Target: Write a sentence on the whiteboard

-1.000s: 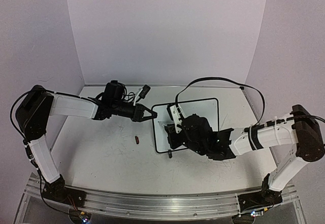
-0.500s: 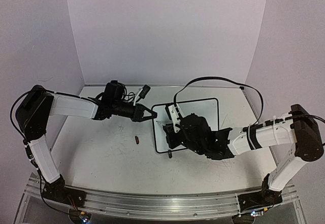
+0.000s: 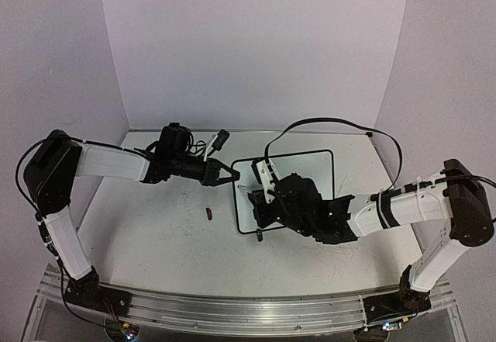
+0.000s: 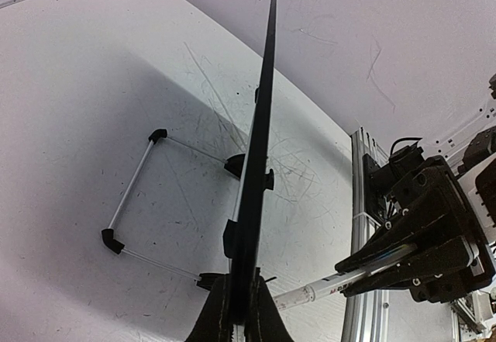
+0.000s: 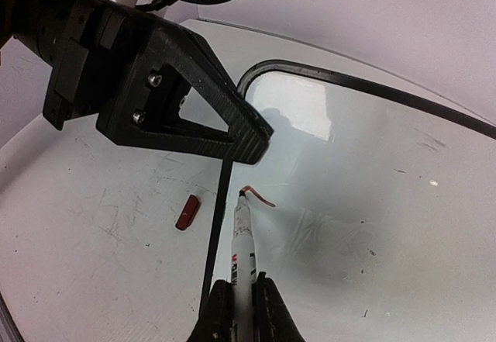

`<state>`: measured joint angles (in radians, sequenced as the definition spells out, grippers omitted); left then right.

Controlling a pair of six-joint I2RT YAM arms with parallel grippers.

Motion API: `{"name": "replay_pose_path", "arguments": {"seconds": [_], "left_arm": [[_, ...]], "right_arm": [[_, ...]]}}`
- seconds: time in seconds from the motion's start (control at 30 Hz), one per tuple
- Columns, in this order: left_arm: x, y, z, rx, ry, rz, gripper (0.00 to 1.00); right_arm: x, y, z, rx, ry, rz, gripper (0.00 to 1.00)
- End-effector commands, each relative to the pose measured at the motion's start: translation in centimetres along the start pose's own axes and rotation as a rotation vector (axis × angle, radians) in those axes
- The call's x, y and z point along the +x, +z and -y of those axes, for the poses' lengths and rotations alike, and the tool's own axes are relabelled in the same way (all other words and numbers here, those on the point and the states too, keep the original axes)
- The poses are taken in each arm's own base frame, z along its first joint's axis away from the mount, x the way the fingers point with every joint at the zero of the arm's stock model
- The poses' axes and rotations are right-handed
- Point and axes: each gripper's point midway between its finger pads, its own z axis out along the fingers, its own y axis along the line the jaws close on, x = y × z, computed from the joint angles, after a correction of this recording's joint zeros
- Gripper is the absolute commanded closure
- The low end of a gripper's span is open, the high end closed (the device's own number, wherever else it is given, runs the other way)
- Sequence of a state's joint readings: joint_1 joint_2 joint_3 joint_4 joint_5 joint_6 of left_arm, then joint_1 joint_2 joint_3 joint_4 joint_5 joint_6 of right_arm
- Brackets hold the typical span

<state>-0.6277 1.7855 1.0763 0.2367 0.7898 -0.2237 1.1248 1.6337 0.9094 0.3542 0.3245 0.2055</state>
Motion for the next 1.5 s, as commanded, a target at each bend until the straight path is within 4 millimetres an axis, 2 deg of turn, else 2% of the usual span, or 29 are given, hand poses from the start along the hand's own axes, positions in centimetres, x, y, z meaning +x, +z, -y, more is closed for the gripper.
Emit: {"name": "replay_pose_path", "arguments": {"seconds": [0.0, 0.6, 0.73, 0.9, 1.17, 1.47], "left_arm": [[1.5, 0.1, -1.2, -0.074, -0.026, -0.039, 1.0], [1.6, 0.1, -1.3, -0.075, -0.026, -0.04, 1.0], [1.6, 0.1, -1.3, -0.075, -0.027, -0.04, 1.0], [1.7, 0.1, -1.3, -0.074, -0.028, -0.042, 1.0], [1.6, 0.1, -1.3, -0.074, -0.026, -0.041, 1.0], [1.6, 0.1, -1.2, -0.074, -0.025, -0.04, 1.0]], "right_arm": [[0.1, -0.2, -0.2, -0.003, 0.015, -0.001, 1.0], [1.8, -0.6, -0.2, -0.005, 0.018, -0.041, 1.0], [1.9, -0.8, 0.3, 0.019, 0.027, -0.041, 1.0], [1.5, -1.2, 1.3, 0.063, 0.038, -0.025, 1.0], [1.2, -1.4, 1.7, 0.082, 0.05, -0.007, 1.0], [0.0, -0.9, 0.9, 0.054, 0.043, 0.026, 1.0]]}}
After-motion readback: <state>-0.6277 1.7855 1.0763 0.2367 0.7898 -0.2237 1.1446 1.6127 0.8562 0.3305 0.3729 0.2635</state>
